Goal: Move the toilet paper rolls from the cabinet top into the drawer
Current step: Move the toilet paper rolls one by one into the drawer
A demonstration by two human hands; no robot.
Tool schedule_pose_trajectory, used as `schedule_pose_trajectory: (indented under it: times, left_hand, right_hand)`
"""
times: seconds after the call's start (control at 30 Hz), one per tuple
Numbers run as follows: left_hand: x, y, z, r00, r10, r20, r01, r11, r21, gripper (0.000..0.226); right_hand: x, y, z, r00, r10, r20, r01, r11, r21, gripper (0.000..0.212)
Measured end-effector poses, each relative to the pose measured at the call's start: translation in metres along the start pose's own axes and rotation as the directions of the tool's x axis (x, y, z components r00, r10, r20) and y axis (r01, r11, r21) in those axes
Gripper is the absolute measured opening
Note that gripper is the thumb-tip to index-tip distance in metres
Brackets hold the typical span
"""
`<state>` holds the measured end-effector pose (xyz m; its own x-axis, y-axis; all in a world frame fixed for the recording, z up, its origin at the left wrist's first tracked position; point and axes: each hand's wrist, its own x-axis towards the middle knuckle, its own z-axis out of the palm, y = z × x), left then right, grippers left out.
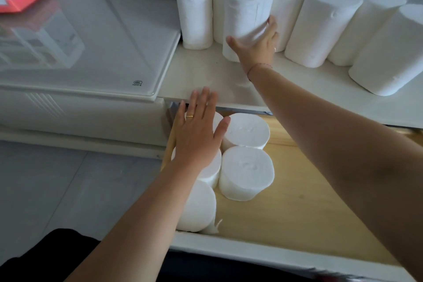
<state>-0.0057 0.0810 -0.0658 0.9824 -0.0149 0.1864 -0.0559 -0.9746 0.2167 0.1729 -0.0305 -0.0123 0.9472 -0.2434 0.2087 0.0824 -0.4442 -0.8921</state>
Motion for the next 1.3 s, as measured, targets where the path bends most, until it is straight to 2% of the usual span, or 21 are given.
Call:
schedule_pose_trajectory:
  times: [0.17, 0.33, 0.53, 0.67, 0.93, 1.3]
  left_hand:
    - [0.001, 0.001, 0.002, 1.0, -0.002, -0.003, 0.002, 1.0, -0.003, 0.063]
    - [0.001, 0.002, 0.004, 1.0, -0.004, 0.012, 0.004, 1.0, -0.001, 0.064]
    - [-0.001, 0.001, 0.004, 1.0, 0.001, -0.003, -0.001, 1.0, -0.019, 0.065]
    - [-0.001, 0.002, 0.006, 1.0, 0.026, 0.012, -0.026, 1.0, 0.004, 0.07]
    - [-0.005, 0.007, 0.009, 0.986, 0.148, 0.075, -0.148, 0.989, -0.01, 0.072]
    - [-0.018, 0.013, 0.01, 0.925, 0.313, 0.215, -0.319, 0.948, -0.011, 0.07]
  right_hand:
    - [0.006, -0.005, 0.01, 0.999, 0.027, -0.034, -0.026, 0.999, 0.04, 0.118]
    - [0.004, -0.01, 0.008, 0.998, 0.042, -0.05, -0.038, 0.997, 0.069, 0.11]
    - [-0.018, 0.002, -0.024, 0.994, -0.058, 0.095, 0.043, 0.988, 0.147, 0.098]
    - [-0.043, 0.014, -0.052, 0.986, -0.062, 0.153, 0.035, 0.985, 0.171, 0.096]
    - [-0.086, 0.026, -0.1, 0.968, -0.076, 0.239, 0.026, 0.978, 0.205, 0.095]
    - [-0.131, 0.044, -0.167, 0.933, -0.101, 0.345, 0.045, 0.985, 0.168, 0.107]
